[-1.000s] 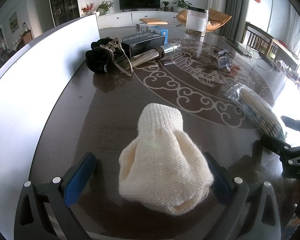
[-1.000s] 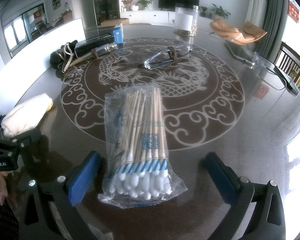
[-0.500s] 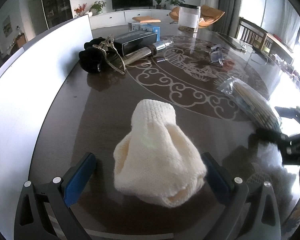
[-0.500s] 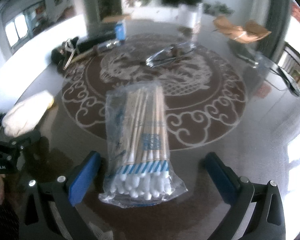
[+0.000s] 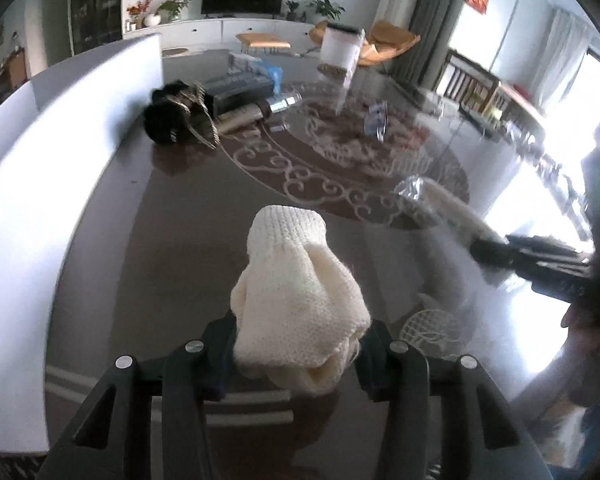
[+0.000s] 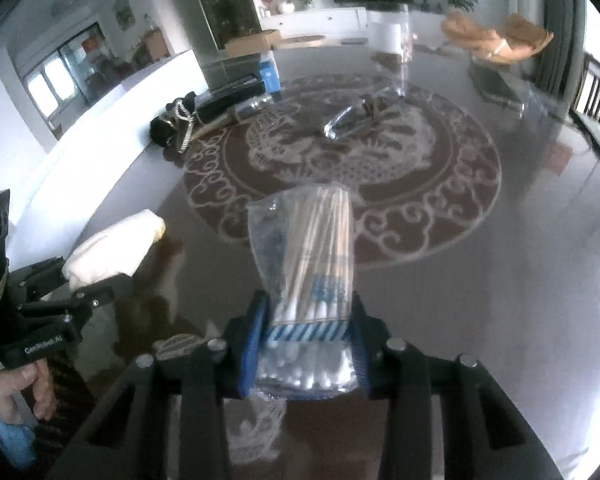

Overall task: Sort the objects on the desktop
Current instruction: 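Carry the hat and swab bag into the bin and open both tools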

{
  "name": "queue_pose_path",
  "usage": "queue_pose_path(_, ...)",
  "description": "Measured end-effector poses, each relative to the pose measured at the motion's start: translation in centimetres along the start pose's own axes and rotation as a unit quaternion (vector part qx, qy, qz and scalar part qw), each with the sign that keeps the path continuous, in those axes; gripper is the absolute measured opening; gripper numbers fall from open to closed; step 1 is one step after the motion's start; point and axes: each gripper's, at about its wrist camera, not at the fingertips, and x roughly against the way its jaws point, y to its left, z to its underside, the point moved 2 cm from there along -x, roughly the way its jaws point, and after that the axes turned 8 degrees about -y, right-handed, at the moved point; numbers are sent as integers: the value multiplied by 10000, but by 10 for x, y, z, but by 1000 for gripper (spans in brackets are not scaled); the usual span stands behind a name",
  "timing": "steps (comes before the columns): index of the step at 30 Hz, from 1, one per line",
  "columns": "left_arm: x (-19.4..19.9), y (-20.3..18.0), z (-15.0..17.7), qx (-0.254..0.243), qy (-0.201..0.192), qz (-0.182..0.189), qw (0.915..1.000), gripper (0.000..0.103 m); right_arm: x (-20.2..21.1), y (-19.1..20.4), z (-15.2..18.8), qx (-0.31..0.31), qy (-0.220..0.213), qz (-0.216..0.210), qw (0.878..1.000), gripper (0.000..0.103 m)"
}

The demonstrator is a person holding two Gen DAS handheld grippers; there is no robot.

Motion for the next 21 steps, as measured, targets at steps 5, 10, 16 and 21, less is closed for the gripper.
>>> queue_pose_path(5, 66, 36, -33, 310, -591, -143, 9977, 47, 22, 23, -32, -210, -443, -414, 9979, 38)
queue_pose_path(10, 126, 119, -72, 621, -1104, -845, 9883, 47, 25, 106, -97, 293, -931, -1046, 9897, 38)
queue_pose_path(16, 135, 251, -76, 1396, -746, -1671, 9732, 47, -18, 265, -144, 1316, -967, -1907, 9680, 38)
queue_pose_path(21, 120, 328, -53, 1926, -163, -1994, 9607, 47, -74, 375, -127, 2051, -457, -2244, 9516, 38)
